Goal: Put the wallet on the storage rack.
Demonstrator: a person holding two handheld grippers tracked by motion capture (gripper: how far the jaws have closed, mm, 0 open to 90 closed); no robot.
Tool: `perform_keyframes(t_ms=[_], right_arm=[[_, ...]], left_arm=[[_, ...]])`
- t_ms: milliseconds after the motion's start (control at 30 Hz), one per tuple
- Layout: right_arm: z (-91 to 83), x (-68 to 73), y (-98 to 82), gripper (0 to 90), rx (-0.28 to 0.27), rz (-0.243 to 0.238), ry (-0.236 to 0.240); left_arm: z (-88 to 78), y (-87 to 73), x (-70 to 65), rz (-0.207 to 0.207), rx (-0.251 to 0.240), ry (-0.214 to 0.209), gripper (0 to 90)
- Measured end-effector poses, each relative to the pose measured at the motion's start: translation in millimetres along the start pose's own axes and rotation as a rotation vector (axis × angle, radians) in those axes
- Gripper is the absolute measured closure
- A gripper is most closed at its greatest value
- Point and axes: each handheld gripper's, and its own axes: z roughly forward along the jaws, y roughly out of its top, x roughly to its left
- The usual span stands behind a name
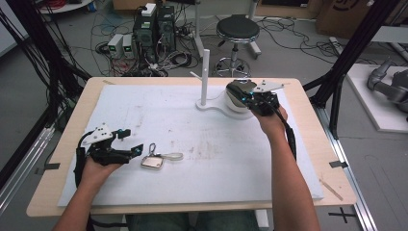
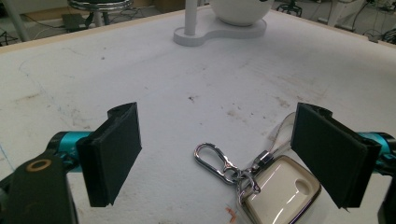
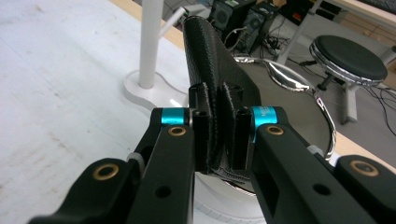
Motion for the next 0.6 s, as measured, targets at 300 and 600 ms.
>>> perform_keyframes(t_ms=[300, 600], right_arm=[[6.4, -2.1, -2.7, 77.1, 0.041, 0.011, -0.041], [-10.2, 0.1, 2.0, 48.9, 0.022, 0.035, -0.046]], left_arm=[[-0.1, -0.2, 0.2, -0.001, -0.002, 0.000, 16.1], [0.2, 1.2, 0.5, 0.001, -0.005, 0.000, 16.1]])
